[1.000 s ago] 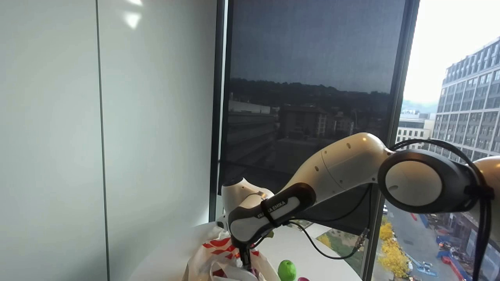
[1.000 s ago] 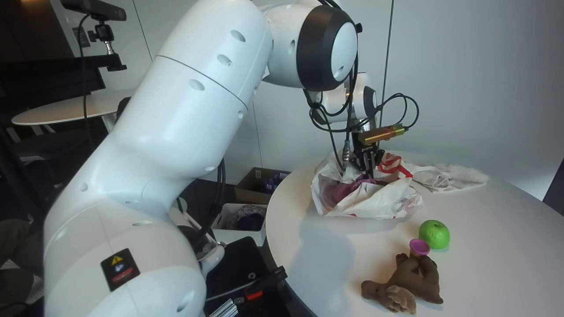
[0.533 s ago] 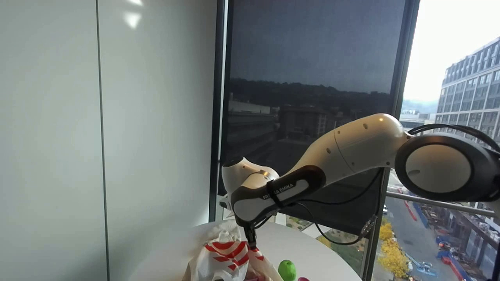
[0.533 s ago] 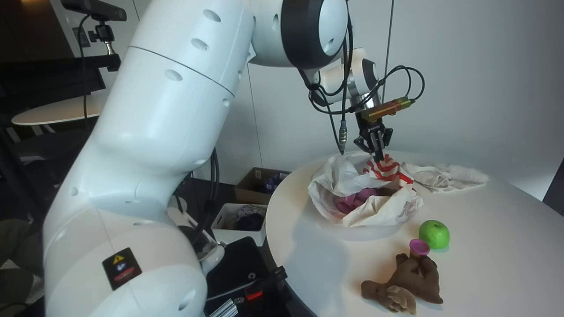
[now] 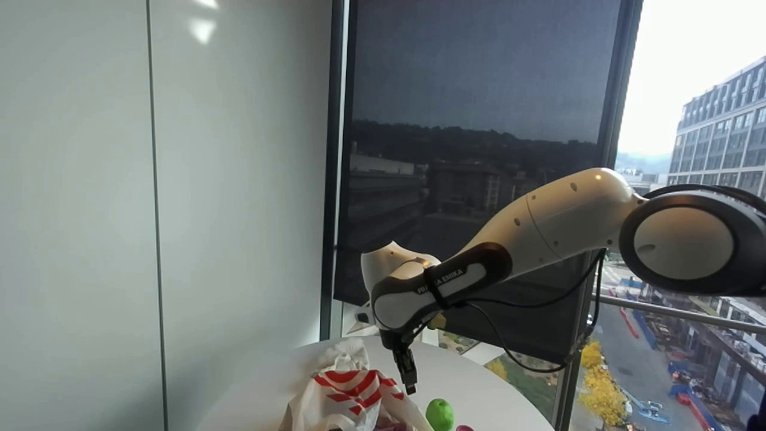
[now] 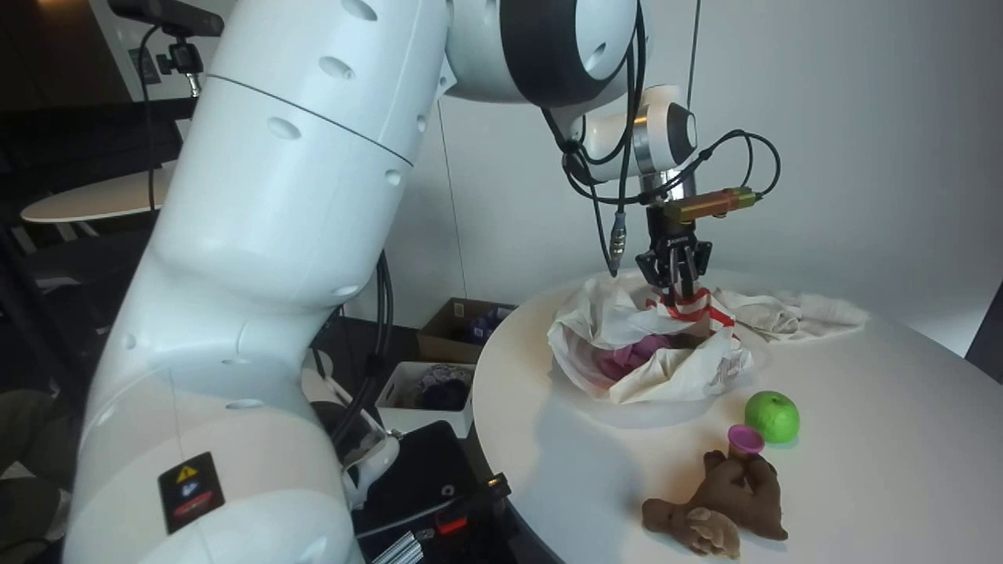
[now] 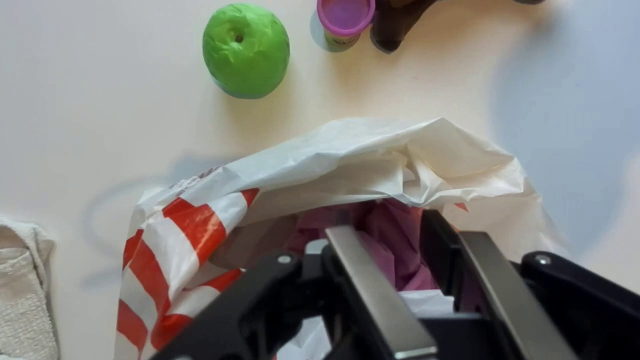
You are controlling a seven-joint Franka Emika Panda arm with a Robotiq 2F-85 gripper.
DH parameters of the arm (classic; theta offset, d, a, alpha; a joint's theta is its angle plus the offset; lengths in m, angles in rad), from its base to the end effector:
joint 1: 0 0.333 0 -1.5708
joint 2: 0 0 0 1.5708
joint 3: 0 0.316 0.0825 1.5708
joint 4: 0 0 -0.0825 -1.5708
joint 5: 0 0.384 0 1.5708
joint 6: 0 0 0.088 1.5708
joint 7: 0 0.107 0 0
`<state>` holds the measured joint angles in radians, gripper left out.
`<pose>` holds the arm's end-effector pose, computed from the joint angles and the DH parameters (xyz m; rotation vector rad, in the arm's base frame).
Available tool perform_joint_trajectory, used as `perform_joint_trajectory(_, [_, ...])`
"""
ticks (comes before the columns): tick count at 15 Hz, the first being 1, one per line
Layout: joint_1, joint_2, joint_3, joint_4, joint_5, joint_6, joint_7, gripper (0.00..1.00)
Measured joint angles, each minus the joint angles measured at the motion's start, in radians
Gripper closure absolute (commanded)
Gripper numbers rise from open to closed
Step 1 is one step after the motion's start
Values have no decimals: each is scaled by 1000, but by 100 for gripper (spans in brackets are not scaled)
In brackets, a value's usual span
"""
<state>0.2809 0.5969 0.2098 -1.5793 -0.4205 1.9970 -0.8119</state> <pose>0.6189 0.2813 0.2851 2.1450 1.9649 -0.2861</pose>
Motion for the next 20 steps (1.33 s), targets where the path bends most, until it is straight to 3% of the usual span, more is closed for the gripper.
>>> perform_joint_trajectory(4, [-5,52,0,-102,-9,187,-11,0])
perform_joint_trajectory(8, [-1,115,1,-144,-12,332,-9,0])
perform_joint_trajectory(17, [1,215,11,-153,-12,521,-24,0])
perform_joint_trajectory(18, [1,225,11,-153,-15,544,-29,25])
perform_joint_trajectory(19, [1,234,10,-153,-23,563,-32,26])
perform_joint_trajectory(20, [1,242,9,-153,-28,577,-36,34])
